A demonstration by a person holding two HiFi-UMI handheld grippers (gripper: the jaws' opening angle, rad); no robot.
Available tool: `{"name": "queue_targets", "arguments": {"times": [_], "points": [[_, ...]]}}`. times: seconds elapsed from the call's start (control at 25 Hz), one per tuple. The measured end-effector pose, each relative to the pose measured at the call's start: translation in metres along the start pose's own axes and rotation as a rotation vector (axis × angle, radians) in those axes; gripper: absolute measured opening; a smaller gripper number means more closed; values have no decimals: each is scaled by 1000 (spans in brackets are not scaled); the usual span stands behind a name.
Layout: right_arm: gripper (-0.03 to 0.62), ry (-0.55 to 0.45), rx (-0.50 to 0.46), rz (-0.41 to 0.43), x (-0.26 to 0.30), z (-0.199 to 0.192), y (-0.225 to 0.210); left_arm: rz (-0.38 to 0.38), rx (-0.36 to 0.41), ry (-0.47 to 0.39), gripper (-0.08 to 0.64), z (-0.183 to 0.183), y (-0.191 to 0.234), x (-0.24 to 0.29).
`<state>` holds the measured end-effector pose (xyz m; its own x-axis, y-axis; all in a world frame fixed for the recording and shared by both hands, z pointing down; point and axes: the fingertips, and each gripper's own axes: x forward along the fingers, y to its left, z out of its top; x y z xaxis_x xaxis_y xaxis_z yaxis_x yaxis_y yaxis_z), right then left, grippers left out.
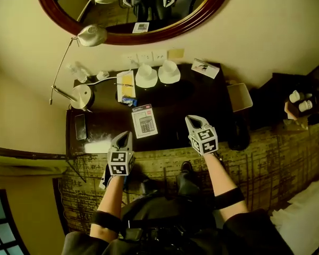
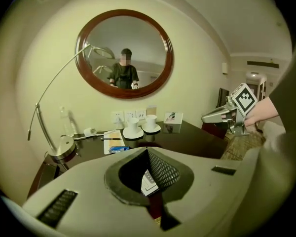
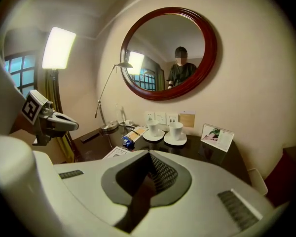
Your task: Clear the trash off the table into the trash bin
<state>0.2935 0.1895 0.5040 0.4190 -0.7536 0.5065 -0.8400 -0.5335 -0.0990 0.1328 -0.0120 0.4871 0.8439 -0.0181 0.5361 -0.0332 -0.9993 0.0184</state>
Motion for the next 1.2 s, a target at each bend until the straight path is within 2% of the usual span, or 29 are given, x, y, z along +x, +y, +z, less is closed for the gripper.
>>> {"name": "queue_targets", "arguments": {"times": [0.32,0.52,0.8,1.2], "points": [[2,26,30,39,8,-22,9,-29,28,9,2,3,-17,10],[2,31,18,80,20,-20,23,-6,-14,21,2,-3,-10,8],[2,39,-4,109,30,-15,32,33,-33,8,1,-2,1,6],[2,50,-15,126,35,-19,39,13,-64,36,1,-9,-3,11]]}}
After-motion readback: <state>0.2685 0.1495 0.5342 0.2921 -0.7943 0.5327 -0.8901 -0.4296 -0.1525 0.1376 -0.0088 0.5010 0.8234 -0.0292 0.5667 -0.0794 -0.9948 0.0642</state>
